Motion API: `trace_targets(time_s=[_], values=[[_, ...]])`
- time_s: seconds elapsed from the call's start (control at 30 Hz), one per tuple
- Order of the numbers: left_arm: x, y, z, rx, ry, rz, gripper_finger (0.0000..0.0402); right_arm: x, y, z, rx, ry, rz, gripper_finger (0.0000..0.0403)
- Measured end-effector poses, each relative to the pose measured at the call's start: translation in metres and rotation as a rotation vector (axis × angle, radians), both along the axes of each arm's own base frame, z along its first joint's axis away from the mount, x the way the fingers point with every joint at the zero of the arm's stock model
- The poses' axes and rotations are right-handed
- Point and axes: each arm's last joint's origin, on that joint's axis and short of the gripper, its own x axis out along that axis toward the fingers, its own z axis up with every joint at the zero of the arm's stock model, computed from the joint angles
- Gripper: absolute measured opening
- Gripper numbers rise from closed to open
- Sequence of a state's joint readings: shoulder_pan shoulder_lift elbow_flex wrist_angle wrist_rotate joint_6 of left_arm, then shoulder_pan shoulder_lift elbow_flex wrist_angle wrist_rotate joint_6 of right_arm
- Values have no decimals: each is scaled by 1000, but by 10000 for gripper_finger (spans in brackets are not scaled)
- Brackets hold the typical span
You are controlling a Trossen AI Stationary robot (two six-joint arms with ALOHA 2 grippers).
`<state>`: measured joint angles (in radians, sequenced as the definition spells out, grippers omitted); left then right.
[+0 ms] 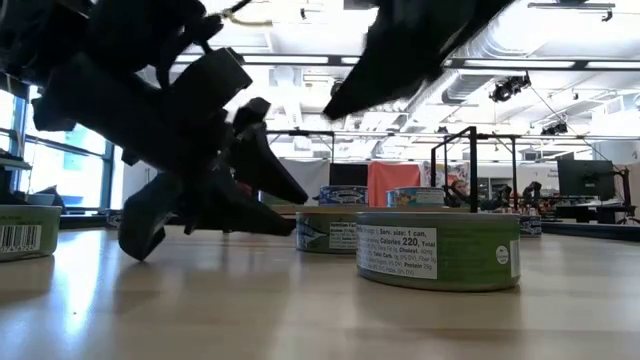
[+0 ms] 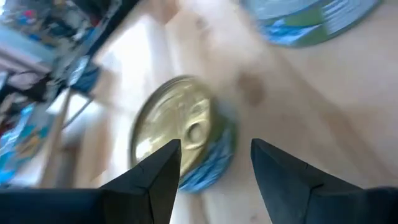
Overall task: Stack canned seafood by type on shelf
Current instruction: Put the green tuna can on the shelf
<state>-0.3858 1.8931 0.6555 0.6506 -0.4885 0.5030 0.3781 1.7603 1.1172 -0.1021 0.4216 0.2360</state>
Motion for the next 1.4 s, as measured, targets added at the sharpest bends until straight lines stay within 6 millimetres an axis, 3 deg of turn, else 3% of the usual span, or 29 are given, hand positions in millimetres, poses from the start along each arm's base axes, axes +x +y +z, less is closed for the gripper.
trace_targets(time_s=[0.13,0.37,0.53,0.8,0.97,1.07,1.2,1.4], values=[[8,9,1,-53,27,-44,173,-19,27,15,-33,-68,-44,0],[22,23,7,6,57,-35,132,-50,79,16,-39,-158,-71,0],[29,23,11,8,52,-27,132,-73,106,18,-78,-224,-81,0],[45,22,24,-36,165,37,192,-87,119,19,-106,-281,-107,0],[49,32,26,0,214,57,198,-83,114,19,-112,-279,-127,0],[49,34,25,-5,230,54,173,-80,111,19,-115,-278,-139,0],[47,32,25,-69,246,59,107,-78,109,19,-112,-276,-146,0],[44,12,28,-188,226,90,9,-78,108,18,-103,-276,-155,0]])
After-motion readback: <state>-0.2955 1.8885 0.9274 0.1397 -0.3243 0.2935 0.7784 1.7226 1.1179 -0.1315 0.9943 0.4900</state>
